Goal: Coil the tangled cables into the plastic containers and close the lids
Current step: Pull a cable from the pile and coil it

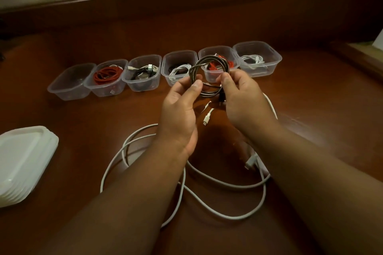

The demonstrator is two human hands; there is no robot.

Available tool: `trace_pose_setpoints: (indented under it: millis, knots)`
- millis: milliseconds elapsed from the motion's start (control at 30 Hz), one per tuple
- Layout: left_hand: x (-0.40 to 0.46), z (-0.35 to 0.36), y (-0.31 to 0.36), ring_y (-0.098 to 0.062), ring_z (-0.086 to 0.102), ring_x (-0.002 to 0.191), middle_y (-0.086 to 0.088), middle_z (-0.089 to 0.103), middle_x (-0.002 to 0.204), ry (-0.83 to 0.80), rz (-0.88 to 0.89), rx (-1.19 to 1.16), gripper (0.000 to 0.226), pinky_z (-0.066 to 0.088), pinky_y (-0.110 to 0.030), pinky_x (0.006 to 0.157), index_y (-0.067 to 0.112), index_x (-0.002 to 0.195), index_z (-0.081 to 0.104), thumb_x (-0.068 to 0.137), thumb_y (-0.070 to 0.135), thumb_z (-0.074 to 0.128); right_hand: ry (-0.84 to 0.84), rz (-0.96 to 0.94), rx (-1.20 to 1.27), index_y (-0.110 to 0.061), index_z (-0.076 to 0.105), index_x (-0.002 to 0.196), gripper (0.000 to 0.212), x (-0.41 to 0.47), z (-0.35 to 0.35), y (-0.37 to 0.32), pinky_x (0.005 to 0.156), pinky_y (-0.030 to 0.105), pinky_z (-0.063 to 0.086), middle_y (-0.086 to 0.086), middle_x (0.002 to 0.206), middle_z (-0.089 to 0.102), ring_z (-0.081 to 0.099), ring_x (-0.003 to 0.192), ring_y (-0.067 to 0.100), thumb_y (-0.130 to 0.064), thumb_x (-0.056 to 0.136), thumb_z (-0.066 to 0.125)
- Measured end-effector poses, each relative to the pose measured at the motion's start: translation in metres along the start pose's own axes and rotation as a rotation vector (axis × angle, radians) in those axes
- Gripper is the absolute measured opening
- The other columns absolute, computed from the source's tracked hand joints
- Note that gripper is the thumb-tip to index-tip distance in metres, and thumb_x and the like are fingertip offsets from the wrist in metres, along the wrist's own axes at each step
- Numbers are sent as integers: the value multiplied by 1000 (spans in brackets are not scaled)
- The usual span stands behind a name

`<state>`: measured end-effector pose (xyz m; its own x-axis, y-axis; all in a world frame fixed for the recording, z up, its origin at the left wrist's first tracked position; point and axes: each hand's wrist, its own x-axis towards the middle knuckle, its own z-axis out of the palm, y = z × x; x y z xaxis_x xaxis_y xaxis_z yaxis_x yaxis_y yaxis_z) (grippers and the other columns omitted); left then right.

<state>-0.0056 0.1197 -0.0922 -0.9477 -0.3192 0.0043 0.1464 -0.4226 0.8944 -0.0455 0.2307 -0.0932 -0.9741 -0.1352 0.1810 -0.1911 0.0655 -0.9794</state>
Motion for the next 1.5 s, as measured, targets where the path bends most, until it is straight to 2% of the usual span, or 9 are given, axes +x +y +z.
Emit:
trace_pose_setpoints:
  millis: [233,367,467,567,767,867,1167,1367,1500]
  knots:
    - [8,-3,-4,-24,66,99,-10,71,106,-115,-25,-167,27,49,-41,89,19,119,55,96,4,51,-3,82,62,-25,63,105,21,4,1,0,83,33,60,9,118,64,70,96,16,-30,105,43]
    - [8,-1,-1,-17,69,81,-3,69,83,-121,-45,-240,26,53,-36,78,17,119,54,96,4,48,-26,91,20,-26,61,101,20,0,1,-3,84,35,55,1,98,69,67,94,15,-28,106,42]
    - [5,2,-4,-22,71,93,-6,72,96,-35,80,21,28,56,-39,86,13,121,56,95,5,57,-17,30,-101,-25,60,104,19,-1,0,-2,76,32,54,-4,93,67,64,87,13,-30,105,41]
    - [-1,8,-7,-18,73,92,-3,75,93,1,101,203,16,58,-32,80,14,101,65,89,3,67,-15,-63,-113,-20,61,113,20,-1,0,0,69,18,53,-5,96,68,65,87,6,-26,105,43]
    - [2,8,-6,-13,72,70,-6,72,75,115,-96,-48,14,58,-23,63,7,86,63,89,-7,62,35,-286,-259,-8,64,108,18,2,0,8,79,20,49,3,104,66,59,94,13,-14,102,48]
    - [2,9,-5,-13,71,68,-4,70,71,104,-125,0,20,58,-23,59,7,83,64,92,-9,55,51,-396,-368,1,64,107,19,3,0,9,83,5,37,8,112,61,49,99,10,-6,100,48]
    - [-2,10,-1,-15,44,48,-2,52,56,-58,-259,271,21,34,-25,47,16,95,54,98,4,38,97,-474,-423,-5,59,118,24,4,-1,13,88,42,52,10,111,67,62,103,22,-13,100,45]
    - [-1,11,1,-12,53,47,-5,58,71,-10,-306,159,29,41,-23,46,15,101,58,92,-2,37,14,-402,-348,-10,58,114,17,3,-2,11,77,33,56,3,102,69,67,96,10,-12,103,45]
    - [1,8,8,-11,52,53,-4,58,75,-67,-253,298,32,41,-20,45,16,102,59,92,-7,39,44,-325,-245,-8,61,106,15,6,-3,13,76,49,54,8,99,69,67,88,22,-13,102,46]
